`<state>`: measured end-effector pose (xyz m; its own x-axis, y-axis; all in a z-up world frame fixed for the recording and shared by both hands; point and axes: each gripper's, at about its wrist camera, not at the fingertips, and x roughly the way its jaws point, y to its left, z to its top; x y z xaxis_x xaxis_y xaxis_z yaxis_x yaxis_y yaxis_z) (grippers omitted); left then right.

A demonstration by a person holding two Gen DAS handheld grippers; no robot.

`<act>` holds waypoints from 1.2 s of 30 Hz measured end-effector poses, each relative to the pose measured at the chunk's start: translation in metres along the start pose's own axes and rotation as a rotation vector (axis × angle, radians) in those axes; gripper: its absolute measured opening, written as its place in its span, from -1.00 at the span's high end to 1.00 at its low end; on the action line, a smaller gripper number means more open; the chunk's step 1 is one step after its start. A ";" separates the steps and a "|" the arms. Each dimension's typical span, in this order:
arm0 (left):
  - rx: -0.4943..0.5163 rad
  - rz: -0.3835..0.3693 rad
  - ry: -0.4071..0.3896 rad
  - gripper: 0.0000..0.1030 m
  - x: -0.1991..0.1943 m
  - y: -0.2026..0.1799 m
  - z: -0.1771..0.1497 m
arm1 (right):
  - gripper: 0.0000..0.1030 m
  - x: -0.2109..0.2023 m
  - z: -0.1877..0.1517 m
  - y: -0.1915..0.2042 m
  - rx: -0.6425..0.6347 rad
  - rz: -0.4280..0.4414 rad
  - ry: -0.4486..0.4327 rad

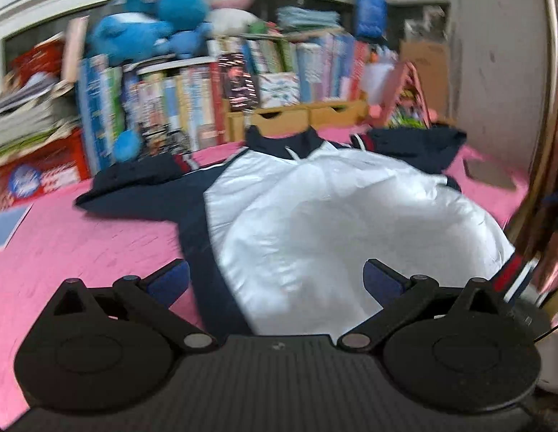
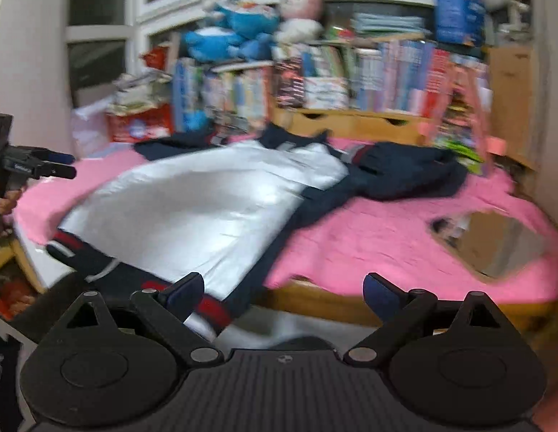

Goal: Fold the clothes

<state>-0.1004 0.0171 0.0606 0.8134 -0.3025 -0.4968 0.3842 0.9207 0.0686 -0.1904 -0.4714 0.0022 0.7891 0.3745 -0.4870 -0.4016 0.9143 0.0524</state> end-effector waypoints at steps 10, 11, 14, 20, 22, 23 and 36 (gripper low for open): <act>0.099 -0.093 0.087 -1.00 0.076 -0.045 -0.001 | -0.03 0.102 0.051 -0.013 0.165 -0.026 -0.003; 0.117 -0.083 0.100 -1.00 0.081 -0.048 -0.005 | 0.06 0.122 0.059 -0.008 0.144 -0.019 0.013; 0.124 -0.082 0.120 -1.00 0.090 -0.048 -0.017 | 0.24 0.182 0.077 -0.004 0.090 -0.024 0.104; 0.062 -0.128 0.087 -1.00 0.097 -0.035 -0.030 | 0.87 0.268 0.114 -0.035 0.059 -0.103 0.235; 0.055 -0.134 0.065 -1.00 0.100 -0.036 -0.031 | 0.95 0.285 0.129 -0.059 0.177 -0.090 0.282; 0.052 -0.135 0.053 -1.00 0.102 -0.038 -0.032 | 0.95 0.288 0.135 -0.067 0.263 -0.089 0.318; 0.029 -0.224 -0.059 -1.00 0.097 -0.036 -0.043 | -0.99 0.314 0.242 0.057 -0.028 -0.048 0.141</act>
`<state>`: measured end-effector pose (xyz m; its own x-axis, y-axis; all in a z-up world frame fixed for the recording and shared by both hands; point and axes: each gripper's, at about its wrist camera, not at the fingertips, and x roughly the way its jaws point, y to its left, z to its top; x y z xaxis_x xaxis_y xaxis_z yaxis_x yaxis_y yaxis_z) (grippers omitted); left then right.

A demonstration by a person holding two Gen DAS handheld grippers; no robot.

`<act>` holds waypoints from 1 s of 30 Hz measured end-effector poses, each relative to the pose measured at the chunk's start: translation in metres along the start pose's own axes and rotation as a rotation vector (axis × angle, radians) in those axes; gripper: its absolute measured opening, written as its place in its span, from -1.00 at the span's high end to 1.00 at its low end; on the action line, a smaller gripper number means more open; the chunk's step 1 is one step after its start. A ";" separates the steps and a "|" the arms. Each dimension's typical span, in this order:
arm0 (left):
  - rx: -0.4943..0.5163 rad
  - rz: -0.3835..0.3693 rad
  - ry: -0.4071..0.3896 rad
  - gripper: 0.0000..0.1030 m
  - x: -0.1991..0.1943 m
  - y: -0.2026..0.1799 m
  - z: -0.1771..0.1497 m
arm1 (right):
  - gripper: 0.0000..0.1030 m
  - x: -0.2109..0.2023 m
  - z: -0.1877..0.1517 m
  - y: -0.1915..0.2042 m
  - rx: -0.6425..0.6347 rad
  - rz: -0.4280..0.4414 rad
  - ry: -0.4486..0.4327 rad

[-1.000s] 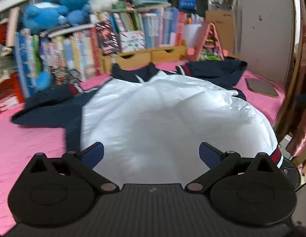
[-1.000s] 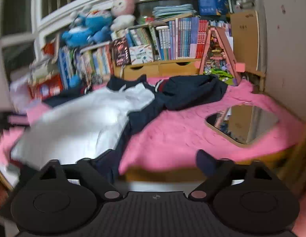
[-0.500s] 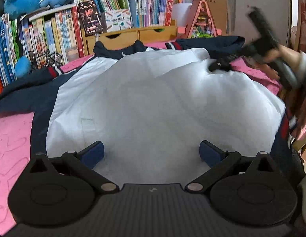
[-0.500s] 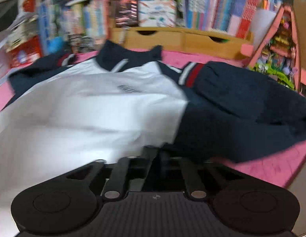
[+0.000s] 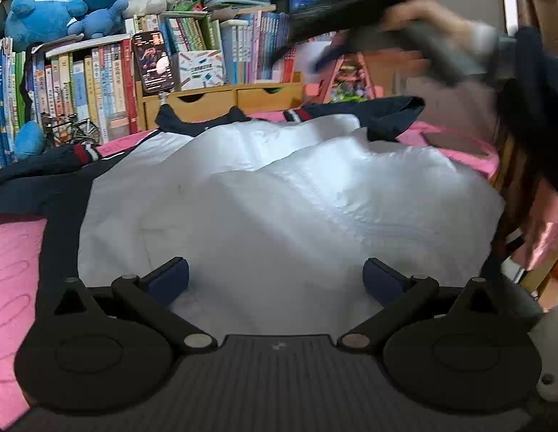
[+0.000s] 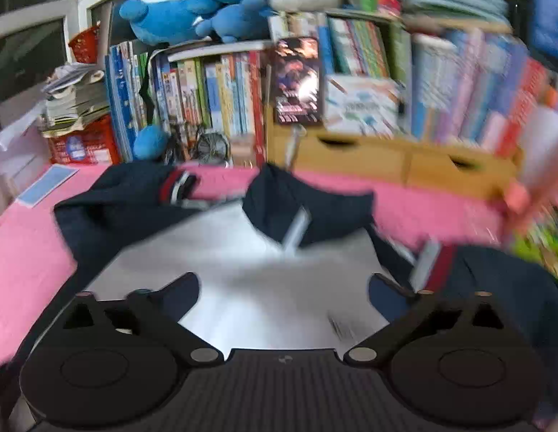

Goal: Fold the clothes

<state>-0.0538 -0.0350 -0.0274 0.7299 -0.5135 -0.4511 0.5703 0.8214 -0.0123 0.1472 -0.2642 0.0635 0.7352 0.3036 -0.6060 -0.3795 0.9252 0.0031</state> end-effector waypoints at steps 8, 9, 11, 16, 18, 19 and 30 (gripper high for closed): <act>-0.173 -0.095 -0.072 -1.00 -0.003 0.023 -0.003 | -0.99 0.172 0.054 0.077 0.023 -0.135 0.074; -0.183 -0.099 -0.076 -1.00 -0.003 0.025 -0.004 | -0.97 0.190 0.057 0.082 0.026 -0.156 0.099; -0.201 -0.105 -0.082 -1.00 -0.004 0.027 -0.004 | -0.61 0.218 0.057 0.087 0.028 -0.176 0.173; -0.285 -0.139 -0.099 -1.00 -0.006 0.039 -0.005 | 0.74 0.217 0.079 0.099 0.025 -0.163 0.093; -0.299 -0.147 -0.105 -1.00 -0.007 0.041 -0.006 | 0.78 0.210 0.098 0.104 0.044 -0.104 -0.005; -0.306 -0.151 -0.108 -1.00 -0.008 0.042 -0.006 | 0.82 0.210 0.106 0.107 0.041 -0.086 -0.042; -0.314 -0.099 -0.057 -1.00 -0.025 0.055 0.005 | 0.36 0.208 0.093 0.100 0.023 0.034 -0.007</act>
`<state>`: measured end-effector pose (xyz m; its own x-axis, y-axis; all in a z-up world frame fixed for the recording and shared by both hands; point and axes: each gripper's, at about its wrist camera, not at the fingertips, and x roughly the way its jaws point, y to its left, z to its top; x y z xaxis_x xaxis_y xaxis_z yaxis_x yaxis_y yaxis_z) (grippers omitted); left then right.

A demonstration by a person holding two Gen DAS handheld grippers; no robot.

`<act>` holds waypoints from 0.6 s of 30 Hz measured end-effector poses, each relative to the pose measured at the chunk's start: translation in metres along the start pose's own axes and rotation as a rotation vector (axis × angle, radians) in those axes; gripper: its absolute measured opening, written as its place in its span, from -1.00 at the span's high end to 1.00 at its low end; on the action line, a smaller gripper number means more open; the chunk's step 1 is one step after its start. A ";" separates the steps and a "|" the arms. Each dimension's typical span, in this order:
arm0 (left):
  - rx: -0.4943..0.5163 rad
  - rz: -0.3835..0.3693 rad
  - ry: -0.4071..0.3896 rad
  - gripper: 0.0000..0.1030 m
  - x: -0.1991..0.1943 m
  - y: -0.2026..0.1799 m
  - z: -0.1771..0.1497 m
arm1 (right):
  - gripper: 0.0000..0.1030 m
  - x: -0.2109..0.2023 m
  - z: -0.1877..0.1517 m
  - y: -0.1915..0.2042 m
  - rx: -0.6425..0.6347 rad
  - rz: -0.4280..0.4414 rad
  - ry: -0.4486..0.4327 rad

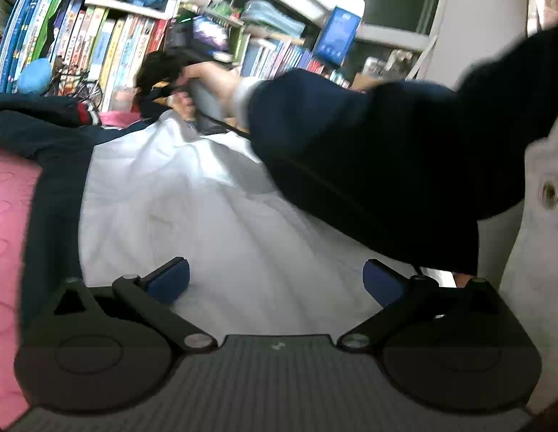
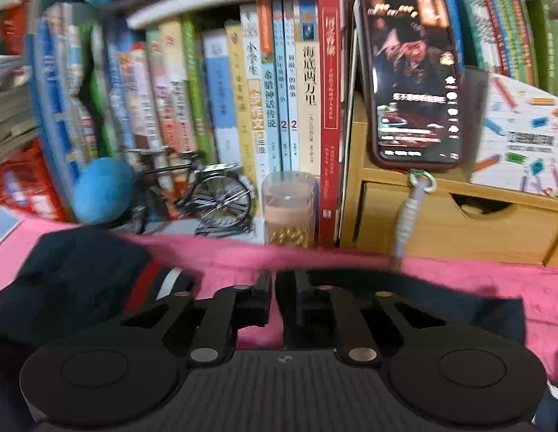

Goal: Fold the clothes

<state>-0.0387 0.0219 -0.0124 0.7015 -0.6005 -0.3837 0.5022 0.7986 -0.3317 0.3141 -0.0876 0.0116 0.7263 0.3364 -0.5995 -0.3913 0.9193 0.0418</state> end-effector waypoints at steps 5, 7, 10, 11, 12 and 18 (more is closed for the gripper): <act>-0.032 0.261 -0.064 -1.00 -0.064 0.054 0.048 | -0.59 -0.077 -0.040 -0.014 -0.086 0.080 -0.080; -0.020 0.377 -0.056 -1.00 -0.076 0.079 0.071 | -0.64 -0.090 -0.057 -0.011 -0.123 0.119 -0.062; 0.110 0.569 -0.047 -1.00 -0.050 0.109 0.103 | -0.65 -0.081 -0.082 -0.012 -0.153 0.073 -0.045; 0.159 0.617 -0.040 -1.00 -0.036 0.118 0.111 | -0.65 -0.074 -0.089 -0.015 -0.137 0.046 -0.036; 0.182 0.653 -0.024 -1.00 -0.021 0.124 0.117 | -0.65 -0.067 -0.094 -0.020 -0.089 0.037 -0.012; 0.239 0.733 0.032 -1.00 0.058 0.148 0.141 | -0.90 -0.060 -0.102 -0.018 -0.062 0.079 0.033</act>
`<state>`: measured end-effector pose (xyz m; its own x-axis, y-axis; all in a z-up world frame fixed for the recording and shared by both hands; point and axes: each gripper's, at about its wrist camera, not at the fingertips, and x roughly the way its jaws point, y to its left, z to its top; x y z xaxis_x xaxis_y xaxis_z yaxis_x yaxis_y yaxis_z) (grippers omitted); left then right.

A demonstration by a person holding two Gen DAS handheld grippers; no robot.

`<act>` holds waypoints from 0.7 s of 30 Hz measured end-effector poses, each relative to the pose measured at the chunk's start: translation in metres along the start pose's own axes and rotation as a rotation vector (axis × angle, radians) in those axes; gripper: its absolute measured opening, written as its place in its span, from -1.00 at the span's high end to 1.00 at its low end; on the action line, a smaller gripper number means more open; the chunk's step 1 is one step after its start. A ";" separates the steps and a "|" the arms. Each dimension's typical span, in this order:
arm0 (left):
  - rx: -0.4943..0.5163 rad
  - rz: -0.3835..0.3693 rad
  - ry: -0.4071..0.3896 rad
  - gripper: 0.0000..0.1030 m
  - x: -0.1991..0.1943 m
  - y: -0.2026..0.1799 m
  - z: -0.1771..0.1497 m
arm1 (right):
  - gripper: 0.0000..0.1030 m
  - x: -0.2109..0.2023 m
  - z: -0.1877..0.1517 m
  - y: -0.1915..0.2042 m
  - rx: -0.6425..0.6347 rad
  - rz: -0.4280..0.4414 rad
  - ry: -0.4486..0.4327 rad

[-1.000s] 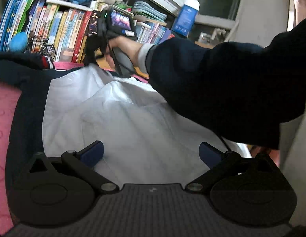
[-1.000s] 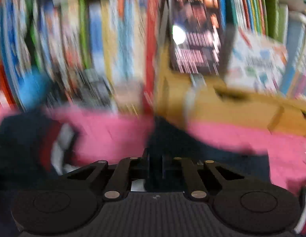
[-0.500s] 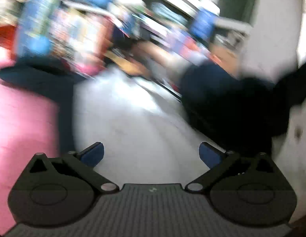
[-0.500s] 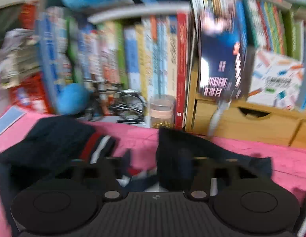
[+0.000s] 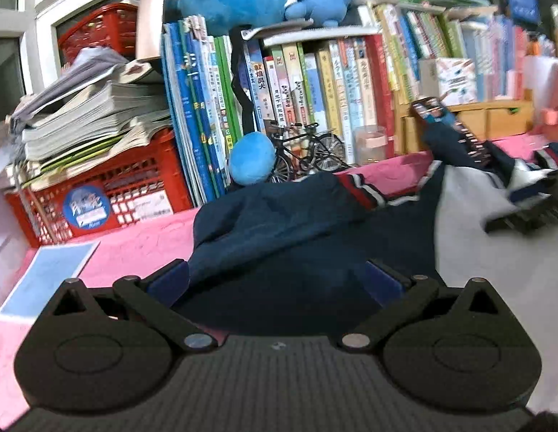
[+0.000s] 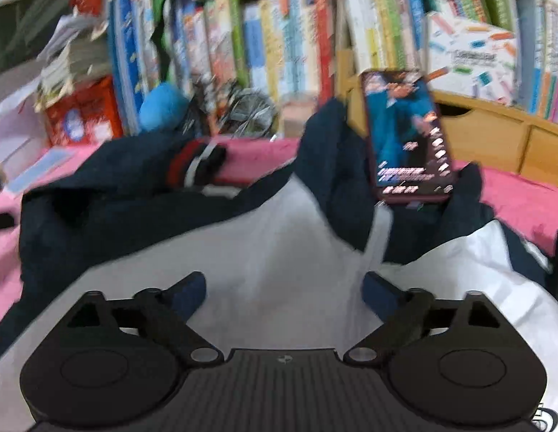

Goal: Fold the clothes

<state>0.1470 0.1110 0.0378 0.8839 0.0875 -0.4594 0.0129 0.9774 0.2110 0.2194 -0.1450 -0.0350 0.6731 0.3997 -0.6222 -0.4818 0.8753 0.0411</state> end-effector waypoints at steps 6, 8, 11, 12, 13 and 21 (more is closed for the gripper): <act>0.066 0.090 0.183 -1.00 0.077 -0.003 0.005 | -0.96 -0.005 -0.010 0.027 -0.151 0.037 0.000; 0.070 0.117 0.170 -1.00 0.085 -0.002 0.005 | -0.99 -0.003 -0.008 0.024 -0.131 0.053 0.011; 0.039 0.200 0.207 -0.56 0.096 0.002 0.010 | -1.00 -0.002 -0.007 0.020 -0.103 0.074 0.025; 0.030 0.251 0.225 0.01 0.099 0.004 0.009 | -1.00 -0.002 -0.006 0.018 -0.095 0.080 0.029; 0.022 0.302 0.243 0.40 0.102 0.006 0.009 | -1.00 -0.002 -0.006 0.019 -0.097 0.079 0.028; -0.048 0.493 0.216 0.64 0.080 0.060 0.006 | -1.00 -0.005 -0.010 0.016 -0.101 0.088 0.028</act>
<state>0.2211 0.1755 0.0194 0.6634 0.5708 -0.4838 -0.4051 0.8176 0.4091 0.2031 -0.1353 -0.0389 0.6108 0.4647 -0.6411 -0.5933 0.8048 0.0181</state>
